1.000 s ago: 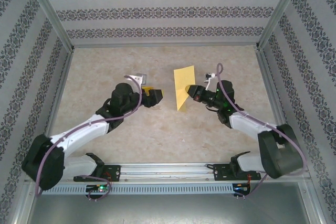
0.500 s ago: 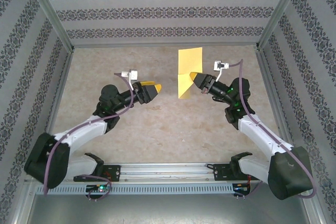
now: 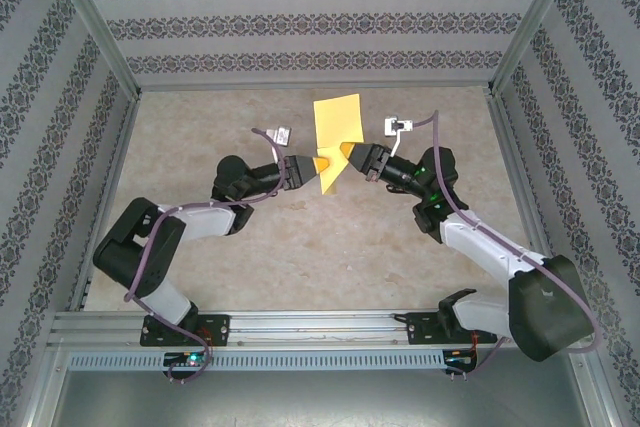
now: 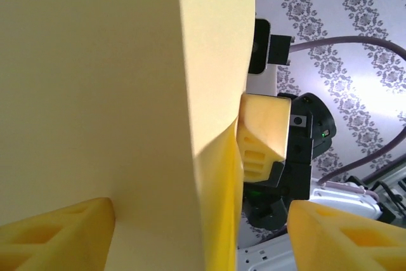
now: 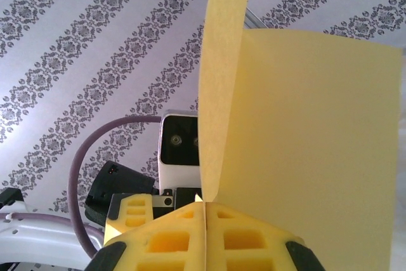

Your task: Fold a paper plane with a square sheet of paper (fold left side to right side)

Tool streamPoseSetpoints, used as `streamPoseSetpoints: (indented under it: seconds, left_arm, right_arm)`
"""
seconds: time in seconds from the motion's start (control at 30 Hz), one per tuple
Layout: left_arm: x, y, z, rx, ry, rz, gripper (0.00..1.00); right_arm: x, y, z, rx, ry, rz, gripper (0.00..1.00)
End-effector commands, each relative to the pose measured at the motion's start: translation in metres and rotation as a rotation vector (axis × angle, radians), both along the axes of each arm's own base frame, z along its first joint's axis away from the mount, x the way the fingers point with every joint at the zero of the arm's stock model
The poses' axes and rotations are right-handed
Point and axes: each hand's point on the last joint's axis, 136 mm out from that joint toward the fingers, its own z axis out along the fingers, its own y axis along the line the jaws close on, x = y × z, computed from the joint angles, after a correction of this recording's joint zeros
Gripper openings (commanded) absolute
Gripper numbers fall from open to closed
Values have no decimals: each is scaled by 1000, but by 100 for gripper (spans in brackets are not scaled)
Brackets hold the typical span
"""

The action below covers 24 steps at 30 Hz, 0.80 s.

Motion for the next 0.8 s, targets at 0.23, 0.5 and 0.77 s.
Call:
streamPoseSetpoints:
  seconds: [0.23, 0.5, 0.77]
  left_arm:
    - [-7, -6, 16, -48, -54, -56, 32]
    - [-5, -6, 13, -44, -37, -54, 19]
    - [-3, -7, 5, -2, -16, -43, 9]
  right_arm:
    - [2, 0, 9, 21, -42, -29, 0]
    - [2, -11, 3, 16, -33, -62, 7]
    - [-2, -32, -11, -60, -21, -148, 27]
